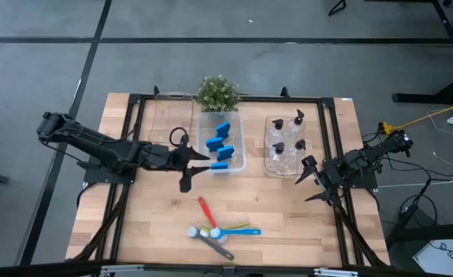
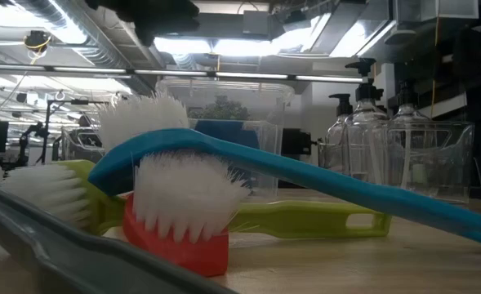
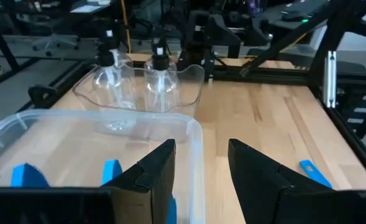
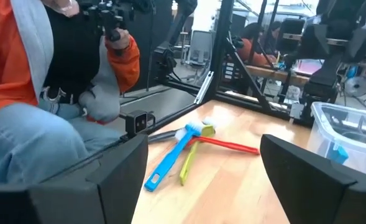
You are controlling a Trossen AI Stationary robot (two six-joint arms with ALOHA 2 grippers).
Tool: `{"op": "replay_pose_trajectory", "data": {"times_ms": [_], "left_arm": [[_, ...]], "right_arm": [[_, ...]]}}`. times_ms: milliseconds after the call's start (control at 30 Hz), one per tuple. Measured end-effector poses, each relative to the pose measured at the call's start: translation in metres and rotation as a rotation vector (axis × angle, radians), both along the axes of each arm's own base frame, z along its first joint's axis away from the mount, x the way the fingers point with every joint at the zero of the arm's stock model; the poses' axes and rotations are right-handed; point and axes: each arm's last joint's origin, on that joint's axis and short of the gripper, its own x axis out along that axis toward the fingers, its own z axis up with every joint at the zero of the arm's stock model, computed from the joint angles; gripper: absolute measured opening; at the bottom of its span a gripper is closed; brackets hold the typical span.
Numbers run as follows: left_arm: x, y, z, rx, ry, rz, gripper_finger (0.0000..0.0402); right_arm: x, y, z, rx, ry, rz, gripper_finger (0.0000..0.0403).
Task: Pick & Place Kitchen Sink Supplies
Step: Adjust the left transparent bin
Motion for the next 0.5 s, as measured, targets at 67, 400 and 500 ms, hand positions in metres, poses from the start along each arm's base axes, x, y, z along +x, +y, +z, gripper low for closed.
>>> {"op": "replay_pose_trajectory", "data": {"times_ms": [67, 400, 500], "left_arm": [[0.003, 0.002, -0.002, 0.006, 0.009, -0.004, 0.0143], [0.006, 0.011, -0.004, 0.061, 0.023, 0.049, 0.0143], [0.007, 0.017, -0.002, 0.111, 0.003, 0.101, 0.0143]], "right_arm": [[0.000, 0.000, 0.000, -0.029, -0.014, 0.000, 0.0308], [0.000, 0.000, 0.000, -0.038, -0.018, 0.008, 0.0308], [0.000, 0.000, 0.000, -0.003, 0.002, 0.008, 0.0308]]}}
